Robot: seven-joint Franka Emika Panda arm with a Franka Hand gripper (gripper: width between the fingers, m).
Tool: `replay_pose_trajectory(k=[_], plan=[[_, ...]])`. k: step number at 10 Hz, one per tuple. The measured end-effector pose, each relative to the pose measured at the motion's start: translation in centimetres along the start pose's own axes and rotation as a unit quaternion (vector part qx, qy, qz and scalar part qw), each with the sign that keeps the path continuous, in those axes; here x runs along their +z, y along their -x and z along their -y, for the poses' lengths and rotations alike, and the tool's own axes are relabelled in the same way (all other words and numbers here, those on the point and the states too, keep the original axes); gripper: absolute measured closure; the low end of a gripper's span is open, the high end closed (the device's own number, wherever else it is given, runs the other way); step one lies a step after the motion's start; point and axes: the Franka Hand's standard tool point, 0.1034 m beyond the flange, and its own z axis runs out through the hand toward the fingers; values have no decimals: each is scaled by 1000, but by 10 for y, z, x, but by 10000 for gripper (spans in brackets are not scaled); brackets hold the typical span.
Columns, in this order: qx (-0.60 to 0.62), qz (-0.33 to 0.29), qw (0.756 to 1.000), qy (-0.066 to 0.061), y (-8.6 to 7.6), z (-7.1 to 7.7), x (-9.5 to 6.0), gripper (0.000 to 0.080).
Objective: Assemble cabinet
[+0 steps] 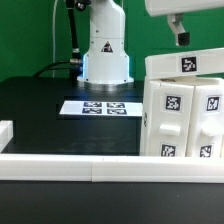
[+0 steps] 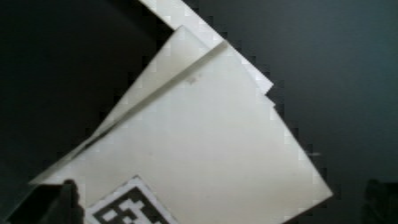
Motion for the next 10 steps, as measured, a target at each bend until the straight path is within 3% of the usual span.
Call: replay_pose_trajectory(k=[8,10], plan=[[-65,0,998,-1,-7,-4,-1,2],[-206,-12,978,8,-9,-5,-1,2]])
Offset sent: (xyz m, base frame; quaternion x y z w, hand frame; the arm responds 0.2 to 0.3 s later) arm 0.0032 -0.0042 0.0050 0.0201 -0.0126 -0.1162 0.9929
